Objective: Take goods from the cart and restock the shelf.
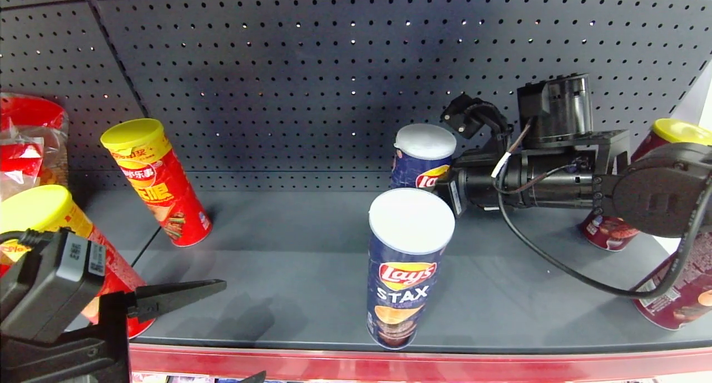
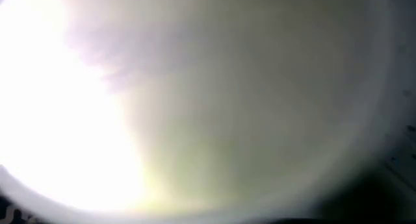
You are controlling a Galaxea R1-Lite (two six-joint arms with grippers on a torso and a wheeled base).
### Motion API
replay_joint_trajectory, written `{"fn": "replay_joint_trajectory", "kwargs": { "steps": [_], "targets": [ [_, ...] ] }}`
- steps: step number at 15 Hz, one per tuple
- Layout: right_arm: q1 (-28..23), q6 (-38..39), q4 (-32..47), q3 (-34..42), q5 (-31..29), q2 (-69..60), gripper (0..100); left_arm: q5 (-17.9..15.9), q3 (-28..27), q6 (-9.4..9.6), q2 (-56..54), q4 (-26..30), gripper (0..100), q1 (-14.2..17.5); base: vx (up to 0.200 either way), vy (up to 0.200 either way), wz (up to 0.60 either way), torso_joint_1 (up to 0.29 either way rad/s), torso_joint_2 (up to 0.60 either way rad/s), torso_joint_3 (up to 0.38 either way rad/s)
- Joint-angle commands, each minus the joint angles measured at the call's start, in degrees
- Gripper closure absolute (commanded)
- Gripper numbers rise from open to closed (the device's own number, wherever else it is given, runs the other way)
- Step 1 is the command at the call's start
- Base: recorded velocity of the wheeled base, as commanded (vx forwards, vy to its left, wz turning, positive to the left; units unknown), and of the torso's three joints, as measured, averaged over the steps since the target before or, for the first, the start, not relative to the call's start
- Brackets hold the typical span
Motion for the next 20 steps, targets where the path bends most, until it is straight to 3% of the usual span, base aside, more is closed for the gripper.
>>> {"fn": "replay_joint_trajectory", "kwargs": {
  "steps": [1, 7, 17, 20],
  "targets": [
    [0.12, 0.31, 0.00, 0.48, -0.09, -1.98, 0, -0.19, -0.38, -0.02, 1.06, 0.06, 0, -0.02, 0.000, 0.000, 0.00, 0.000, 0.00, 0.000],
    [0.03, 1.46, 0.00, 8.74, -1.59, -10.24, 0, -0.10, -2.05, -0.02, 4.84, -0.29, 0, -0.02, 0.000, 0.000, 0.00, 0.000, 0.00, 0.000],
    [-0.94, 3.04, 0.27, 33.61, -4.14, -41.53, 0, 0.60, -3.55, 1.12, 17.50, -0.38, 0, -0.29, 0.000, 0.000, 0.00, 0.000, 0.00, 0.000],
    [-1.03, 3.13, 0.62, 35.46, -4.31, -50.32, 0, 0.69, -3.90, 2.88, 21.80, -0.47, 0, -0.20, 0.000, 0.000, 0.00, 0.000, 0.00, 0.000]
  ]
}}
